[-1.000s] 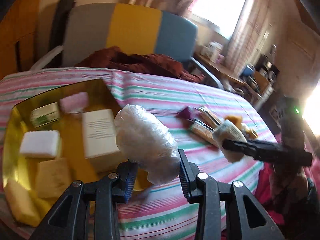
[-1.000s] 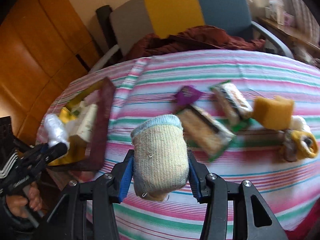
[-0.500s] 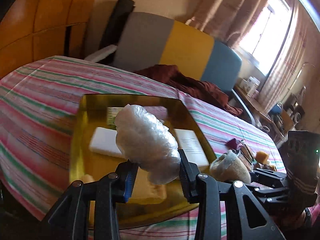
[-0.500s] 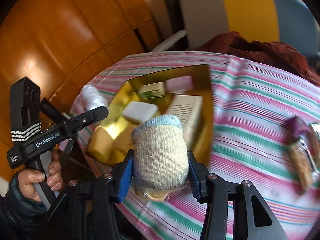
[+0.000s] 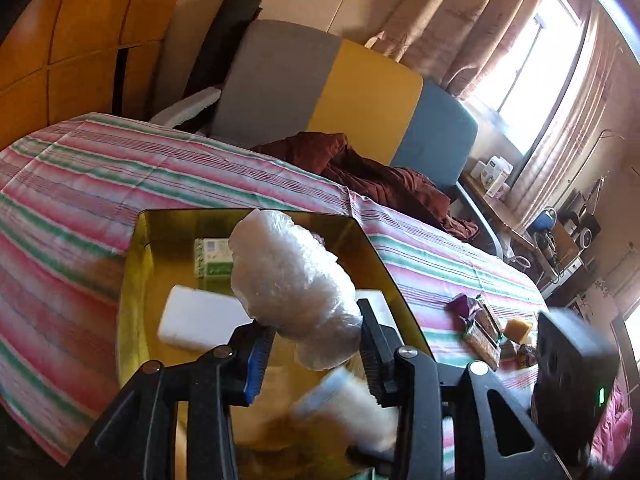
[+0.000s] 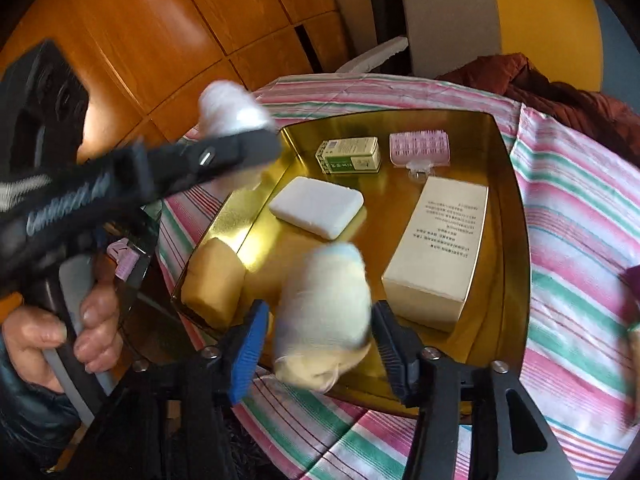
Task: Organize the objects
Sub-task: 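Carry both items to the tray and release the bag and sock, then move both open grippers back from the tray to the pile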
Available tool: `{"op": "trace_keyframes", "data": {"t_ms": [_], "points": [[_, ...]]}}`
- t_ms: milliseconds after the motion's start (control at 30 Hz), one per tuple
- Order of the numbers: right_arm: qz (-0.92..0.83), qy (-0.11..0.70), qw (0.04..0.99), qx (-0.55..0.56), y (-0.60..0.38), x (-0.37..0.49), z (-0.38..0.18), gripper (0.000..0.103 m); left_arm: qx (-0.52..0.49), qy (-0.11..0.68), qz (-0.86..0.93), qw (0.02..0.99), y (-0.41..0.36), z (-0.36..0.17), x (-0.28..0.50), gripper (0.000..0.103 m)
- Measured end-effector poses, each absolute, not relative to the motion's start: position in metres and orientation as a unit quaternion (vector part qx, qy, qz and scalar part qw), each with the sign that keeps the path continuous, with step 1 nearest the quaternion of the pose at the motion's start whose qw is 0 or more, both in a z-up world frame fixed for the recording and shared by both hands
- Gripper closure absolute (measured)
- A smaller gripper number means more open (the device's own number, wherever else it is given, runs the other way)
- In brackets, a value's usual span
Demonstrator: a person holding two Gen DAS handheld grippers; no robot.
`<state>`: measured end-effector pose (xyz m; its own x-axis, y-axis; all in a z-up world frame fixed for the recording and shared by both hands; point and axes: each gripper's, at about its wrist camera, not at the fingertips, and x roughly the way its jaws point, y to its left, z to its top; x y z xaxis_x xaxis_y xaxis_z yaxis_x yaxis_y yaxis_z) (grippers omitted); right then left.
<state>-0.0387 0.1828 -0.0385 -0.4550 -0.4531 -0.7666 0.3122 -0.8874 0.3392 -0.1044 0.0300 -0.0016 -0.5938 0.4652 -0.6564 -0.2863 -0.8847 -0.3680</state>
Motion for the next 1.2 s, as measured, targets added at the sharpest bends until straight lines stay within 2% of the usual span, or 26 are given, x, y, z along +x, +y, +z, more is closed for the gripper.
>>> {"op": "trace_keyframes", "data": {"t_ms": [100,267,333,467,867,1200], "points": [[-0.849,-0.079,0.223,0.472,0.185,-0.036,-0.039,0.042,-0.414,-0.107,0.877,0.219,0.045,-0.007,-0.126,0.057],[-0.850,-0.089,0.220,0.470,0.191,-0.026,-0.037,0.034,-0.436,-0.122,0.867,0.210,0.055,-0.016,-0.139,0.054],[-0.851,-0.091,0.218,0.468,0.193,-0.023,-0.035,0.033,-0.435,-0.123,0.869,0.200,0.053,-0.016,-0.134,0.054],[-0.857,-0.098,0.211,0.460,0.199,-0.017,-0.031,0.020,-0.420,-0.092,0.885,0.179,0.047,-0.015,-0.113,0.054],[-0.876,-0.078,0.178,0.441,0.201,-0.005,-0.021,0.005,-0.403,-0.049,0.902,0.146,0.037,-0.013,-0.069,0.054],[-0.892,-0.069,0.138,0.424,0.211,-0.001,-0.013,0.000,-0.386,-0.023,0.912,0.135,0.039,-0.006,-0.045,0.054]]}}
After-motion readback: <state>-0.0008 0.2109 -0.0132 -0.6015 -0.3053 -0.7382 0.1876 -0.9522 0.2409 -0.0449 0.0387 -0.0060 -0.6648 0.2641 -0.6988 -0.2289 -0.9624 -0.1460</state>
